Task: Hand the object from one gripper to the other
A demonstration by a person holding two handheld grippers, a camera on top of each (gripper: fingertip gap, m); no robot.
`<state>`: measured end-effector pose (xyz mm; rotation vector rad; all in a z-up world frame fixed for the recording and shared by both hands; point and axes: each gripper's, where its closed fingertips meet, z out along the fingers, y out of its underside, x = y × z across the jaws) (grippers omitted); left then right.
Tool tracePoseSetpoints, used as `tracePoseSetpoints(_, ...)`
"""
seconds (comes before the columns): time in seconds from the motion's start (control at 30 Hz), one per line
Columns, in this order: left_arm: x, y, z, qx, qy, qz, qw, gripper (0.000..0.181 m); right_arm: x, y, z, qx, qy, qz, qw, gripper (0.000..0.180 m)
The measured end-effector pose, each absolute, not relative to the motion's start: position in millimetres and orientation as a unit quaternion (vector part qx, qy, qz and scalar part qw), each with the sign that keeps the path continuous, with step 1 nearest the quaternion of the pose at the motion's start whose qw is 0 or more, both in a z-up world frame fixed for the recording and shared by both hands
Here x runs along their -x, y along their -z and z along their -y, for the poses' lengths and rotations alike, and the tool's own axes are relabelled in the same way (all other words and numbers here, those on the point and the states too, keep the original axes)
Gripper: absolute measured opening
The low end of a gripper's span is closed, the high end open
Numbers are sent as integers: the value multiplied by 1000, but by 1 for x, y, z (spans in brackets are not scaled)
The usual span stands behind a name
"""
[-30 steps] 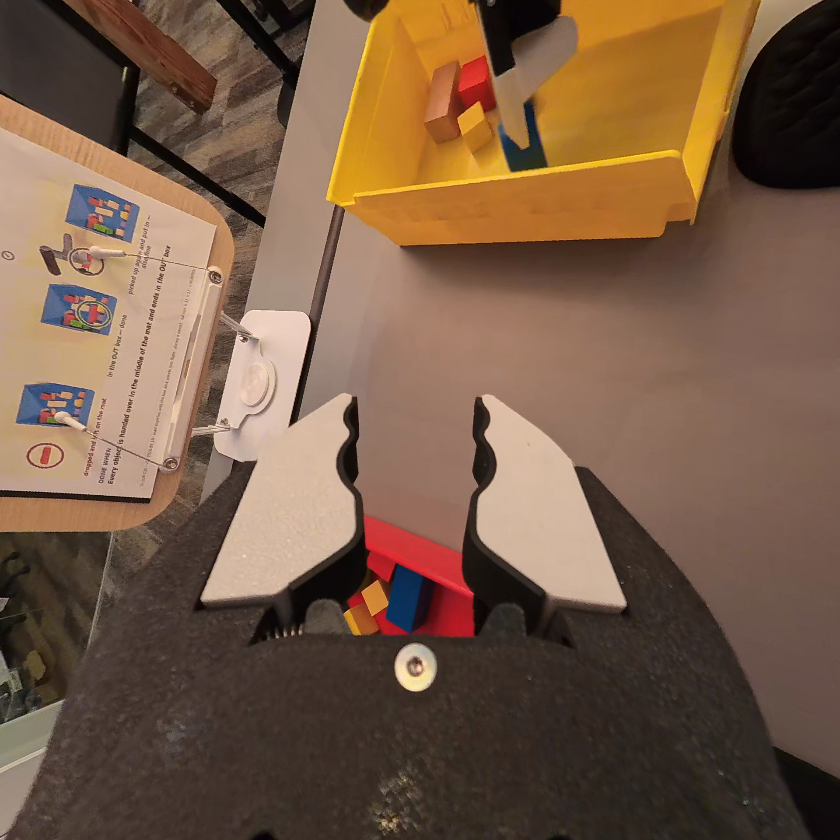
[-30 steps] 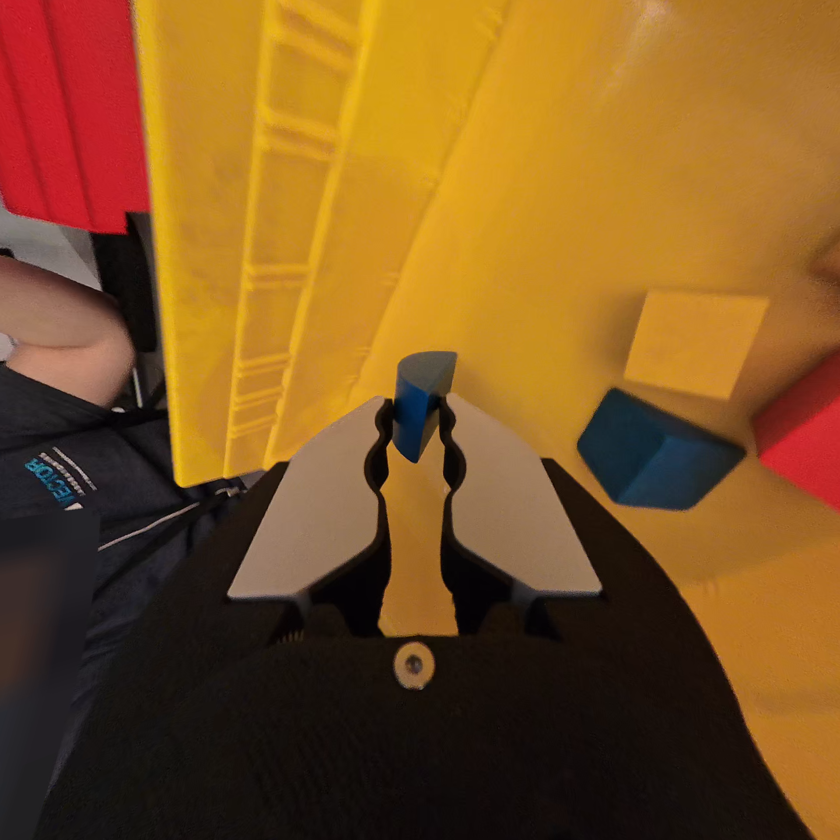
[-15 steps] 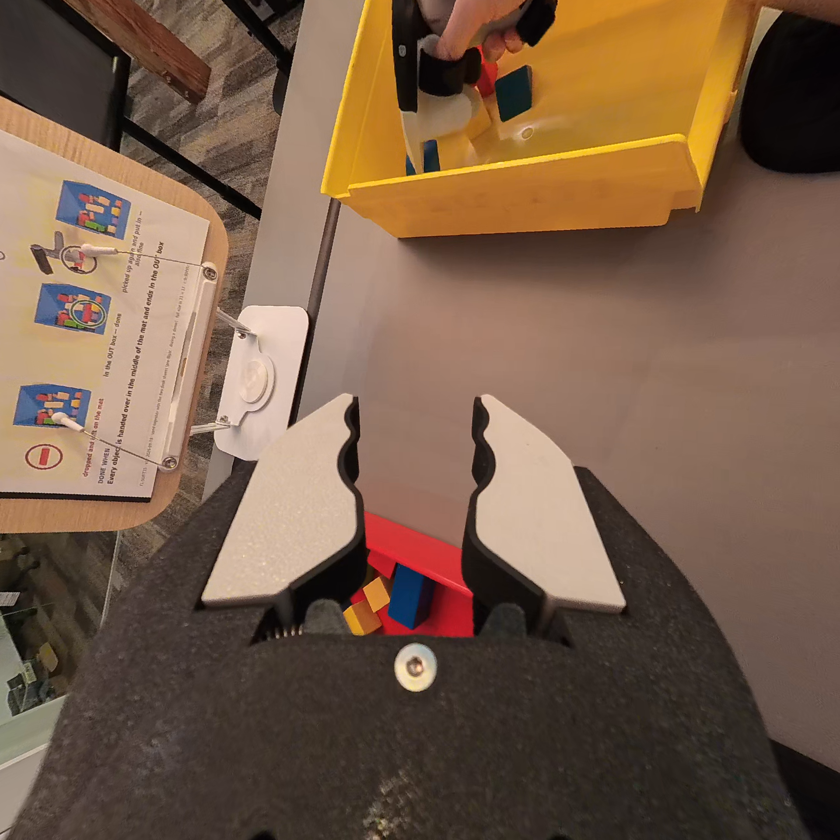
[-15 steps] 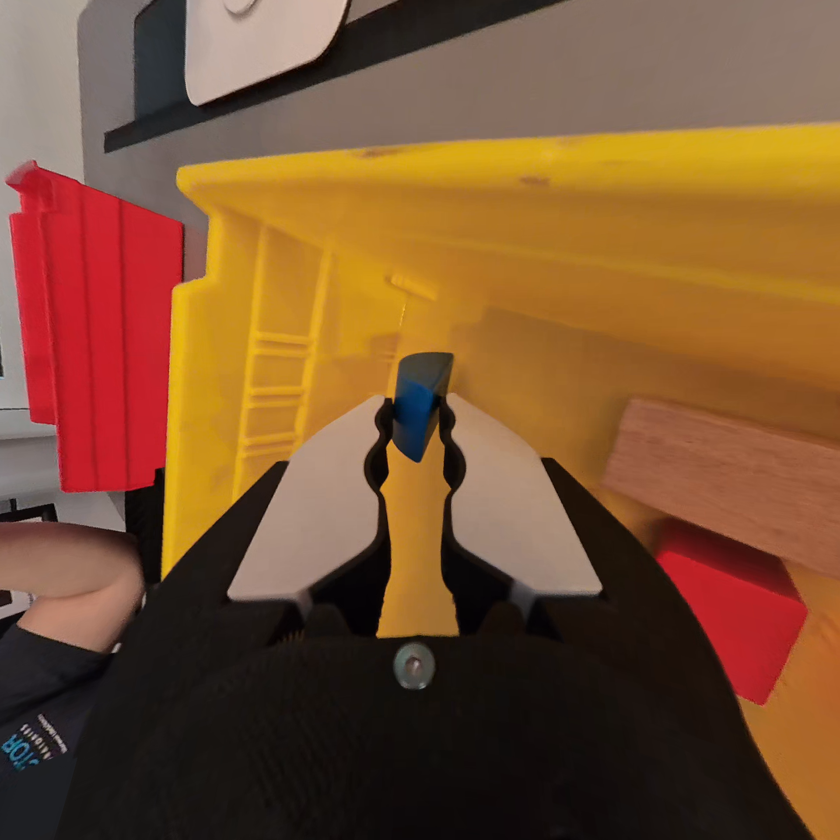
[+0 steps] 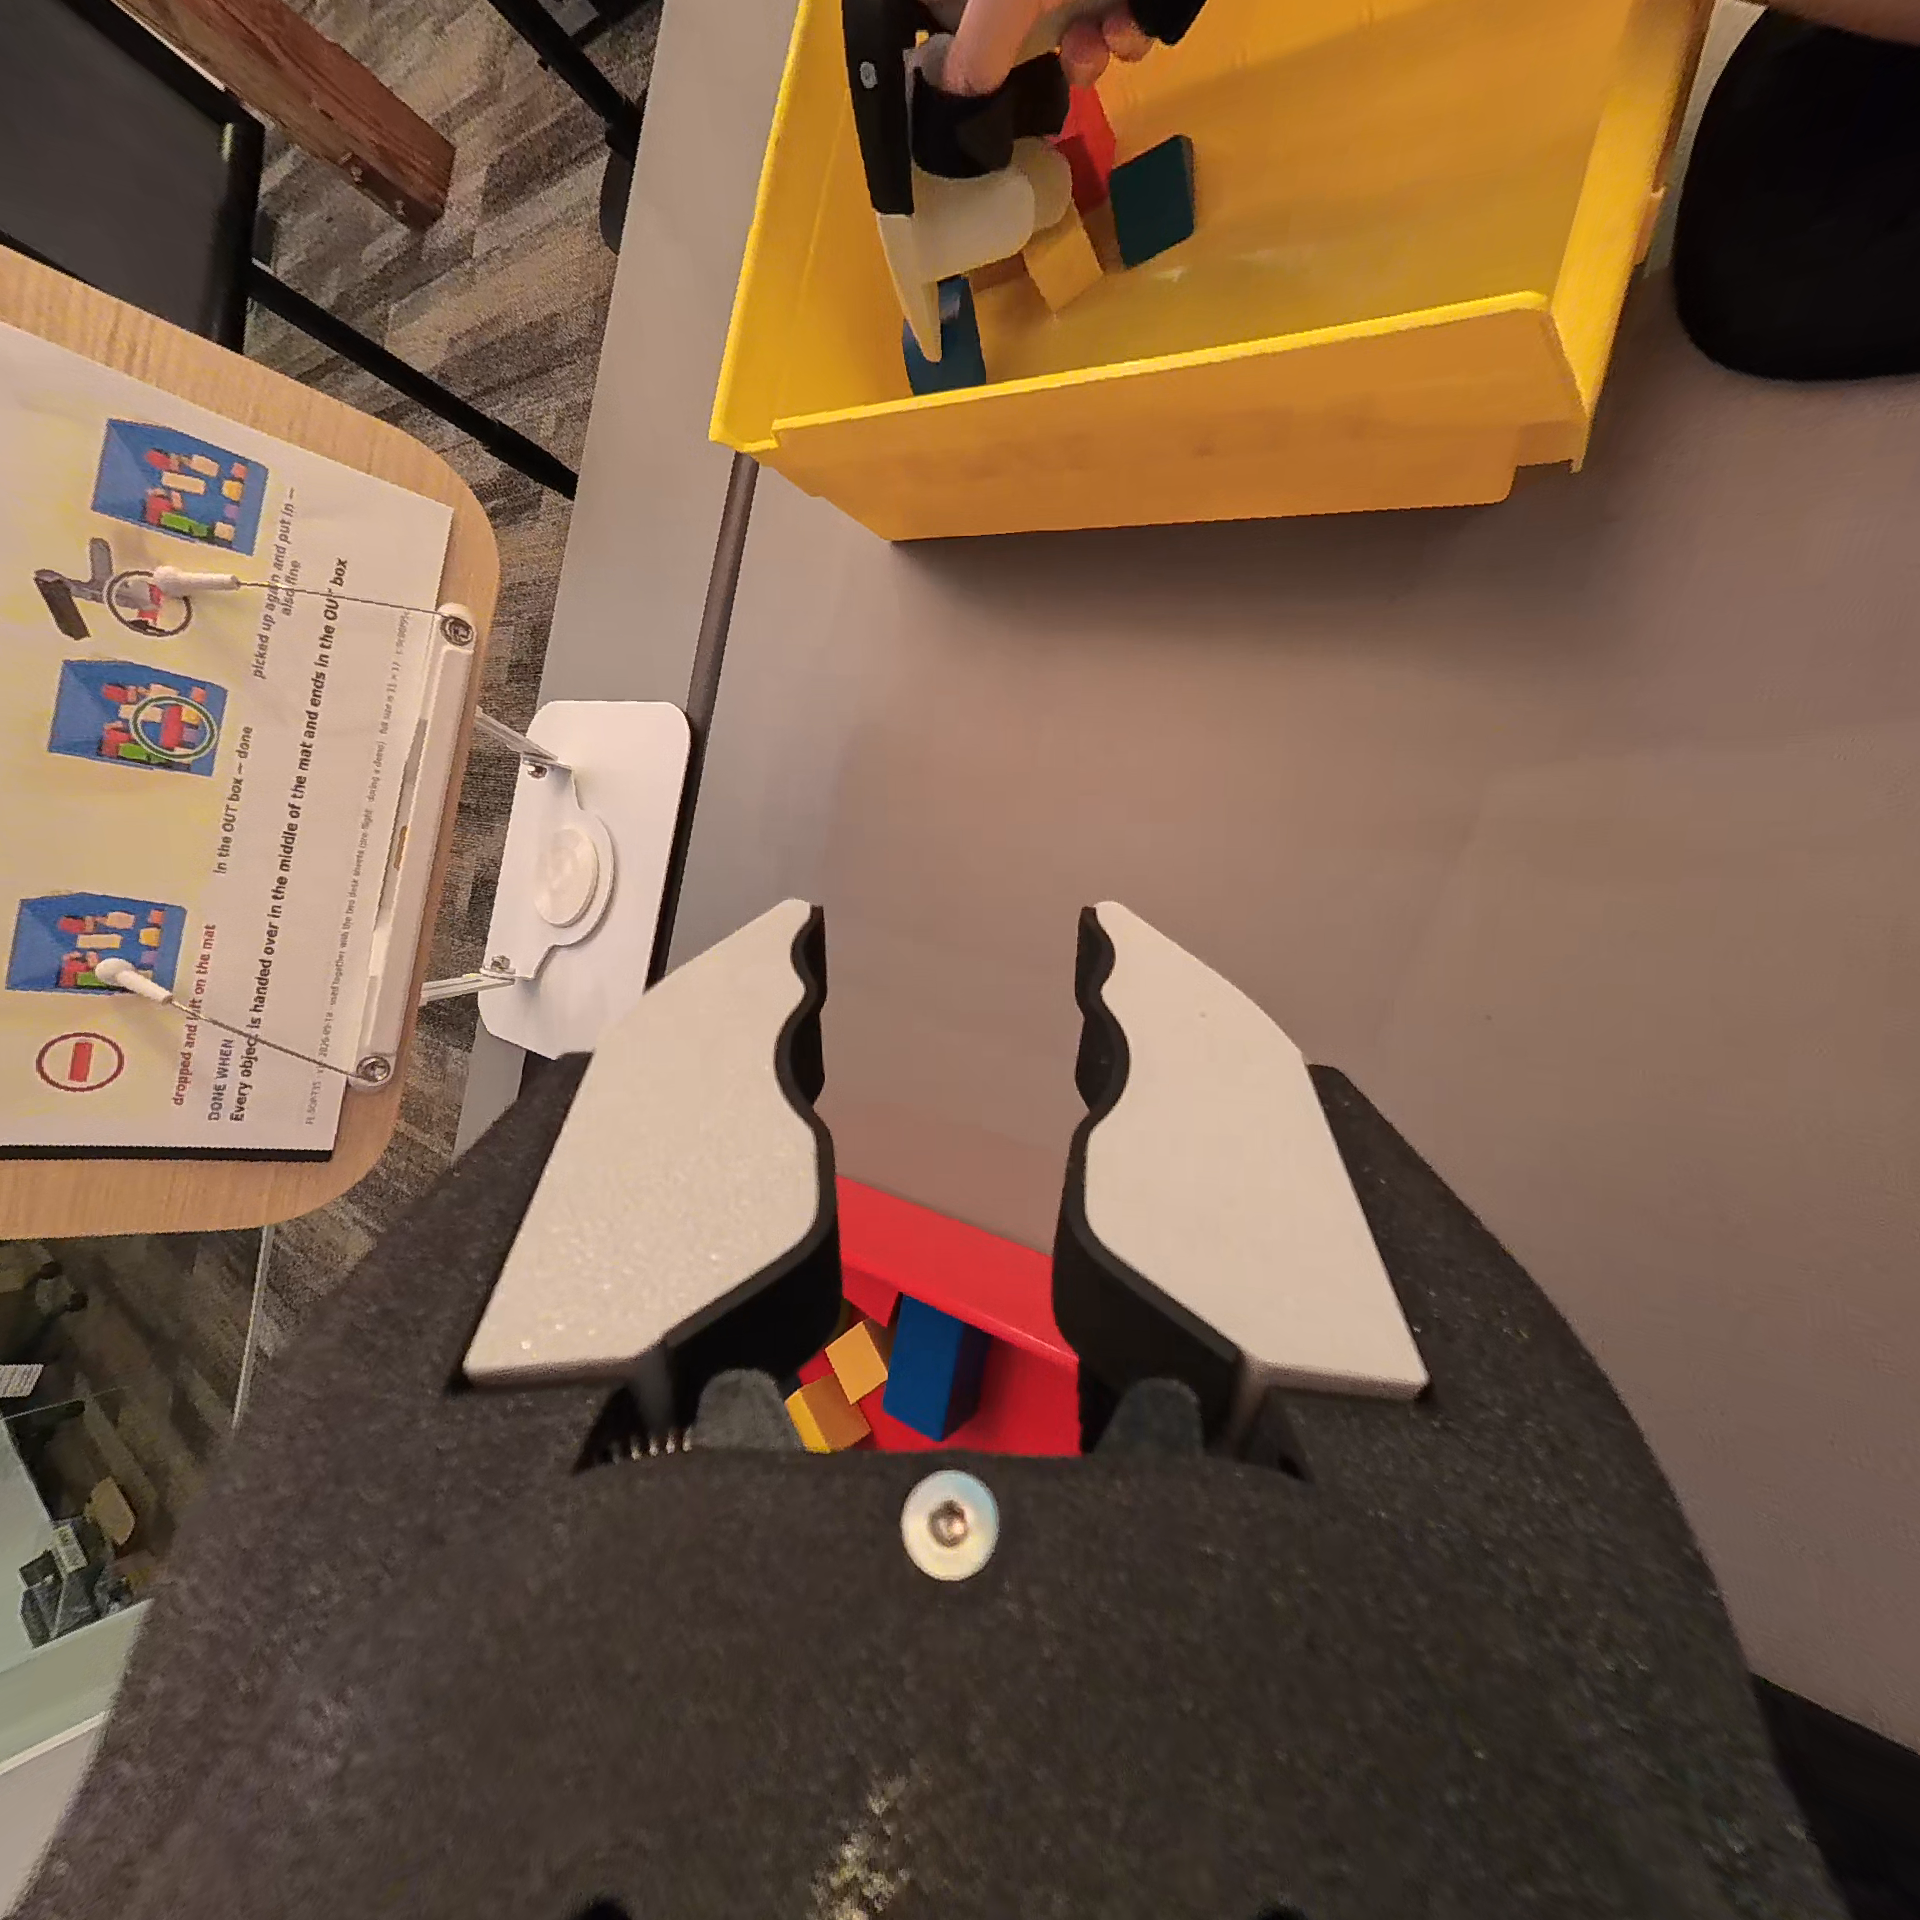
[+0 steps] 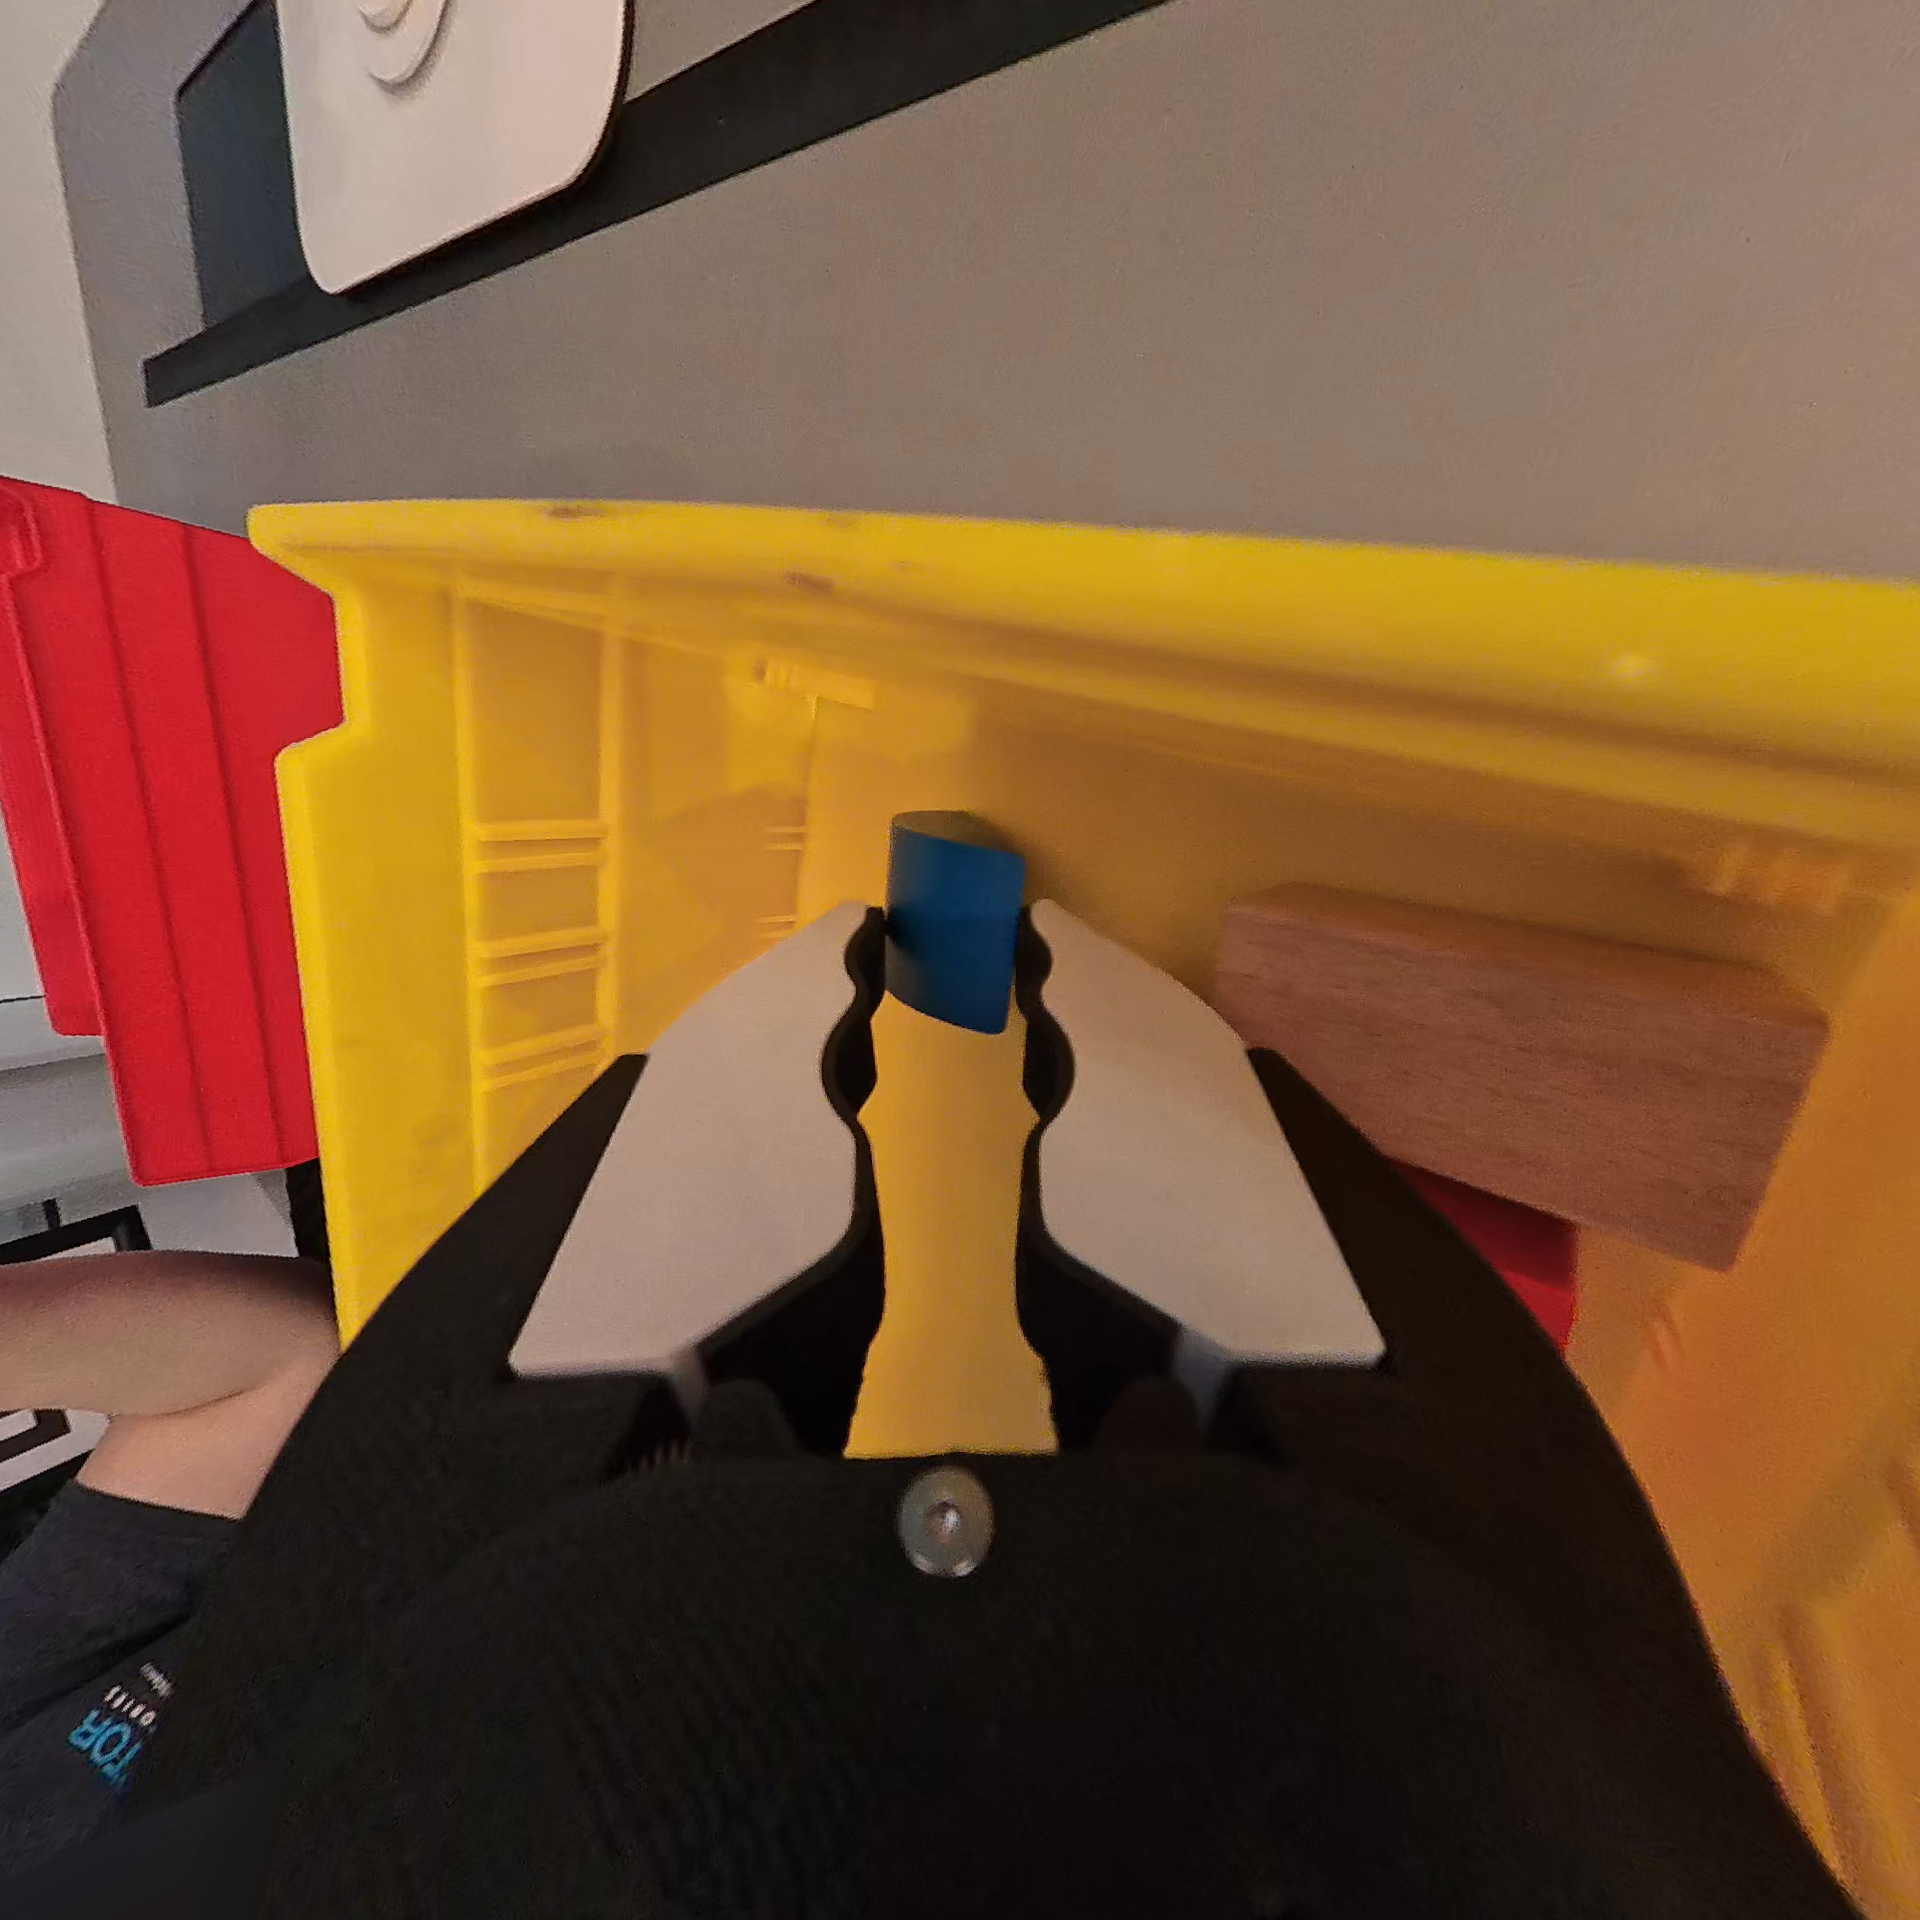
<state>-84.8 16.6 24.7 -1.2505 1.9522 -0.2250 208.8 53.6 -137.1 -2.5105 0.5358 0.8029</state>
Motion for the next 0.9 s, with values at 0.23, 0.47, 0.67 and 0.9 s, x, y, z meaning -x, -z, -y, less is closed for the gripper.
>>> tracePoseSetpoints(0.23, 84, -21, -14, 491, 82, -775, 390, 46, -211, 139, -54, 912, -284, -192, 223, 27)
tracePoseSetpoints(0.47, 84, -20, -16, 492, 77, -775, 389, 46, -213, 139, -53, 919, -266, -186, 223, 29)
tracePoseSetpoints(0.67, 85, -19, -16, 493, 74, -775, 388, 46, -215, 139, -53, 926, -244, -182, 221, 30)
tracePoseSetpoints(0.9, 86, -18, -18, 494, 68, -776, 387, 45, -217, 141, -49, 941, -205, -173, 207, 33)
